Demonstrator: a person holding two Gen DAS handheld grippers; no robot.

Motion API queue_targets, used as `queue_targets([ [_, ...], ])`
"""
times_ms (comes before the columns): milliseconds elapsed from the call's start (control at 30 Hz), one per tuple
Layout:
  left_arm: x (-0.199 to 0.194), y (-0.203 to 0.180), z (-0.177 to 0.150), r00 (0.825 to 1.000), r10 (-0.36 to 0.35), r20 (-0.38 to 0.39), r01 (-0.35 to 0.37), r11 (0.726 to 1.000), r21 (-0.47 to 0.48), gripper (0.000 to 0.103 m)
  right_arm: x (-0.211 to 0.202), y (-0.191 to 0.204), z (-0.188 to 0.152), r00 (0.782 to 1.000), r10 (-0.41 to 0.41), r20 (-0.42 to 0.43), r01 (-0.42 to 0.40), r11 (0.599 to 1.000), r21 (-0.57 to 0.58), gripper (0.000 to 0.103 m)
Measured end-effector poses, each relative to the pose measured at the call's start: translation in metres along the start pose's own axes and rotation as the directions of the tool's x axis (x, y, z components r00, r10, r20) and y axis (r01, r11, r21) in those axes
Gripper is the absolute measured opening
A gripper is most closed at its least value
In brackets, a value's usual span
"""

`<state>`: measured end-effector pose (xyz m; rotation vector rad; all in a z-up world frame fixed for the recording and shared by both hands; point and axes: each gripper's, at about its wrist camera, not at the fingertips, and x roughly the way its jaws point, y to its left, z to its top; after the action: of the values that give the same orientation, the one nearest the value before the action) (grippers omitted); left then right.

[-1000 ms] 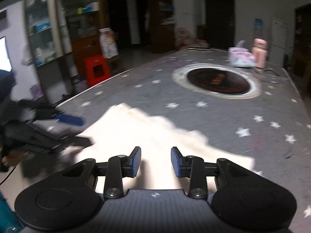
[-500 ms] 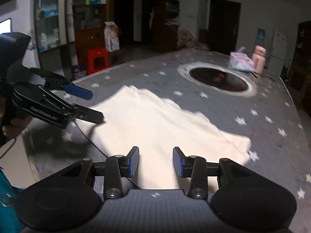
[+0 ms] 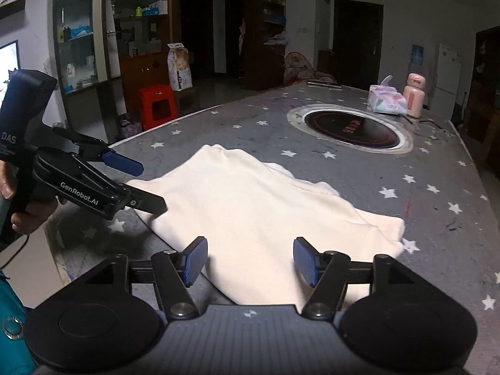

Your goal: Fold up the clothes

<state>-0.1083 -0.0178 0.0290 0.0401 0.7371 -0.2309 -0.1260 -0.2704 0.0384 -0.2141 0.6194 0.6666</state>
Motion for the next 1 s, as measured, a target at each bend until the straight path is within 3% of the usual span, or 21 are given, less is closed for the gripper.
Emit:
queue_targets([
  [67,-0.003,0.003,0.001,1.000,0.002,0.001,-0.002,1.000,-0.010,0.100,0.001,0.004,0.002,1.000,0.007,0.006,-0.007,1.000,-0.007,0.072],
  [133,-0.005,0.004,0.001,1.000,0.012,0.005,-0.012,1.000,-0.011,0.102,0.000,0.010,0.005,1.000,0.010,0.023,-0.009,1.000,-0.024,0.086],
  [200,-0.007,0.007,0.002,1.000,0.024,0.010,-0.024,1.000,-0.010,0.103,0.000,0.015,0.009,0.999,0.019,0.035,-0.017,0.999,-0.039,0.087],
  [333,-0.006,0.016,0.005,0.999,0.048,-0.002,-0.048,0.998,-0.045,0.103,0.003,0.023,0.016,0.998,0.048,0.047,-0.046,0.997,-0.057,0.101],
  [567,-0.013,0.038,0.014,0.995,0.093,0.022,-0.090,0.991,-0.096,0.103,0.021,0.046,0.027,0.996,0.093,0.016,-0.090,0.983,-0.158,0.101],
  [900,-0.012,0.058,0.025,0.992,0.121,0.019,-0.116,0.978,-0.173,0.103,0.041,0.082,0.033,0.991,0.130,-0.037,-0.135,0.941,-0.312,0.090],
  [1000,-0.009,0.059,0.024,0.992,0.122,0.014,-0.118,0.978,-0.172,0.103,0.047,0.091,0.034,0.989,0.139,-0.052,-0.148,0.925,-0.351,0.082],
])
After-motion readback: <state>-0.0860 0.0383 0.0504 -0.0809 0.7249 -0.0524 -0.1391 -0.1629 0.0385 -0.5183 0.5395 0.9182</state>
